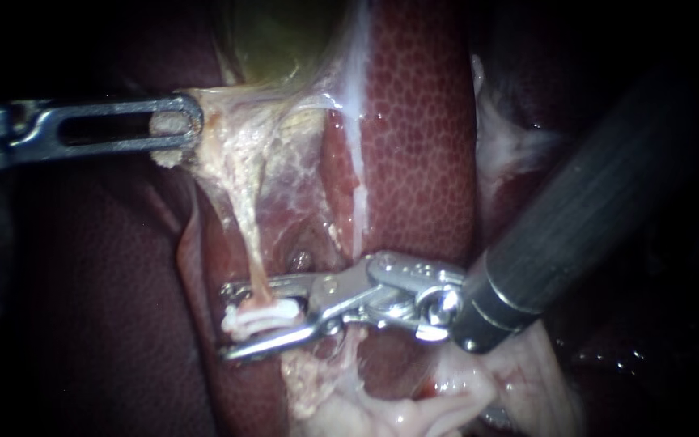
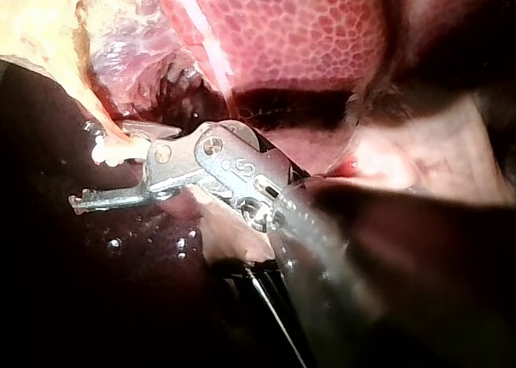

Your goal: Going back second clip left tube

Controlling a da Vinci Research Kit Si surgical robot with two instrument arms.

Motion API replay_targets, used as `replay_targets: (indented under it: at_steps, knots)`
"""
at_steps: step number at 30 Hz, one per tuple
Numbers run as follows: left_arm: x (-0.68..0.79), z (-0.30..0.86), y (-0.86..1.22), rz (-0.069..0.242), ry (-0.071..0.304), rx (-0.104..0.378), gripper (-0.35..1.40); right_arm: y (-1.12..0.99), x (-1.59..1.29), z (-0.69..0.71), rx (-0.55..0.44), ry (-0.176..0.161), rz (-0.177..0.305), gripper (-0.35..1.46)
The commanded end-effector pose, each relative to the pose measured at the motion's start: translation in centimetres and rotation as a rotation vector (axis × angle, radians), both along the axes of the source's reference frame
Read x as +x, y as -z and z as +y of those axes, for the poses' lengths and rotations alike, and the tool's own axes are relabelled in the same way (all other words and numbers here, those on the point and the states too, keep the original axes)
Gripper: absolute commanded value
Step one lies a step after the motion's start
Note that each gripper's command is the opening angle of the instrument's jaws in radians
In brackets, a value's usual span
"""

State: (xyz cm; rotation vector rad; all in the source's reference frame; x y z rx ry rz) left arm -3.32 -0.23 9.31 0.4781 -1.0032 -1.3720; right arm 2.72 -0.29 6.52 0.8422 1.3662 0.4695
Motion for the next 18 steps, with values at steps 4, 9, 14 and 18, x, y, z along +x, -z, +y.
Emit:
replay_targets:
  at_steps: [4, 9, 14, 18]
  knots:
    - [0.00, 0.00, 0.01, 0.000, 0.000, 0.000, -0.35, 0.02, -0.12, 0.10, -0.006, -0.005, 0.000, 0.60]
    - [0.01, -0.01, 0.02, 0.000, 0.000, 0.000, -0.35, 0.02, -0.29, 0.19, -0.011, -0.005, 0.002, 0.60]
    - [0.01, -0.01, 0.02, 0.000, 0.000, 0.000, -0.35, 0.00, -0.47, 0.24, -0.030, -0.002, 0.009, 0.60]
    - [0.02, -0.01, 0.02, -0.001, -0.001, 0.000, -0.35, 0.07, -0.69, 0.30, -0.059, -0.002, 0.017, 0.60]
